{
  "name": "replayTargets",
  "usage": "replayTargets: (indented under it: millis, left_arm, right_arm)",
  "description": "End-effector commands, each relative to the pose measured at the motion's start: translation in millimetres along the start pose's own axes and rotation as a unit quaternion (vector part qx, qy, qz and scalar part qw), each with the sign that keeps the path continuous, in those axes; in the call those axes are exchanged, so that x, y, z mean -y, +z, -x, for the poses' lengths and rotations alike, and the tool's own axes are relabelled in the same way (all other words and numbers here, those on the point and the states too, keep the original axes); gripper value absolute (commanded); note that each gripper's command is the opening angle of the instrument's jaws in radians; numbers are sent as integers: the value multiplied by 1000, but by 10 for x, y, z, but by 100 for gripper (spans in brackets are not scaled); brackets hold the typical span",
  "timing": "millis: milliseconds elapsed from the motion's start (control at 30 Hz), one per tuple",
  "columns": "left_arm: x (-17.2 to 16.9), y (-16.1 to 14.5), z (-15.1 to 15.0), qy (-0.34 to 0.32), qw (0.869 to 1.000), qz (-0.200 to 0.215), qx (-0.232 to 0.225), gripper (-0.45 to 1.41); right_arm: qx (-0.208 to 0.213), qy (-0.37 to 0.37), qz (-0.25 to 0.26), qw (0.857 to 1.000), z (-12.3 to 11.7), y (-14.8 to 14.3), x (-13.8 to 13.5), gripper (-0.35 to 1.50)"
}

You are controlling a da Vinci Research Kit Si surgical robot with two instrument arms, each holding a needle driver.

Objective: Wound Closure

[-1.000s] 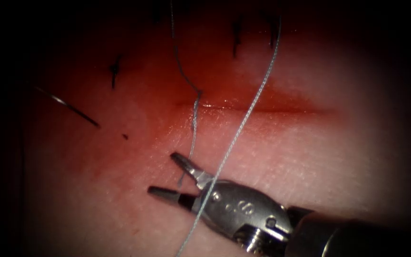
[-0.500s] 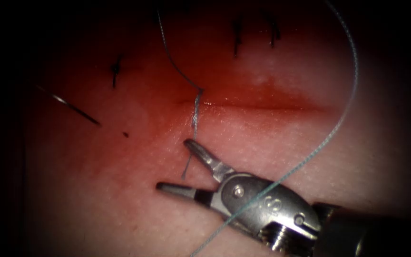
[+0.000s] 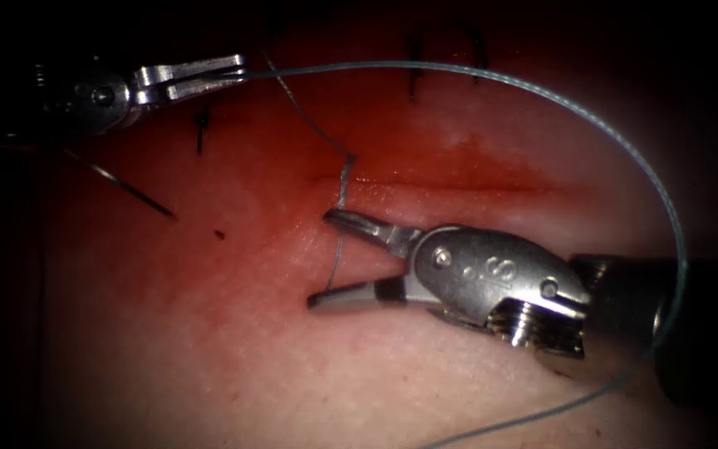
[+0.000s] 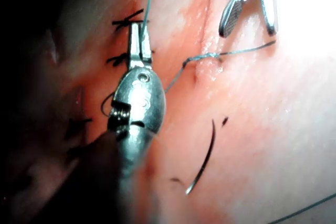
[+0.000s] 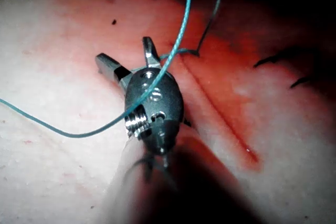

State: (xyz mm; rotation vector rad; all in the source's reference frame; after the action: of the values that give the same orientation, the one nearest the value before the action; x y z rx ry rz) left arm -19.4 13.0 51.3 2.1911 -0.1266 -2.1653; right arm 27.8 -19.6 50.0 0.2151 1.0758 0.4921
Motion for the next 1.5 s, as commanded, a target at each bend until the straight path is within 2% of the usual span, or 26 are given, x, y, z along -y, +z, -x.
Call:
replayTargets:
  millis: [33, 200, 233, 267, 300, 367, 667, 800, 1000, 1167, 1200, 1233, 1433, 1500]
  left_arm:
    - [1, 6, 3, 4, 1000, 5, 0, -45]
    - [-19, 7, -6, 0, 999, 32, 4, -45]
    - [-22, 7, -8, -2, 999, 34, 3, -45]
    - [-25, 8, -9, -2, 999, 36, 3, -45]
    - [-27, 9, -11, -1, 999, 39, 1, -45]
    - [-31, 11, -15, 0, 999, 42, -1, -45]
    - [-51, 26, -36, 3, 998, 56, -27, -45]
    - [-60, 31, -42, -2, 997, 65, -37, -45]
    - [-72, 34, -43, -18, 996, 75, -45, -45]
    - [-74, 33, -37, -39, 995, 82, -45, -45]
    - [-73, 31, -33, -47, 994, 85, -47, -45]
    - [-73, 31, -33, -47, 994, 85, -47, -45]
    - [-68, 25, -14, -51, 995, 82, -39, -45]
    - [-67, 23, -7, -53, 995, 82, -37, -45]
  right_arm:
    - [-5, -4, -5, 1000, -5, 13, -14, 84]
    - [-10, -6, -20, 1000, -17, 26, -40, 64]
    - [-11, -6, -23, 1000, -19, 29, -44, 47]
    - [-12, -7, -26, 1000, -21, 34, -49, 5]
    - [-13, -7, -28, 1000, -22, 38, -51, -13]
    - [-16, -9, -38, 999, -24, 50, -55, -35]
    - [-35, 30, -88, 995, -25, 103, -78, -35]
    - [-76, 49, -109, 990, -24, 124, -94, -35]
    - [-139, 84, -131, 978, -24, 136, -109, -35]
    - [-211, 123, -157, 957, -22, 132, -116, -35]
    - [-248, 141, -172, 943, -23, 127, -119, -35]
    - [-248, 141, -172, 943, -23, 127, -119, -35]
    - [-318, 171, -227, 904, -31, 107, -119, -35]
    - [-325, 177, -231, 900, -33, 100, -118, -35]
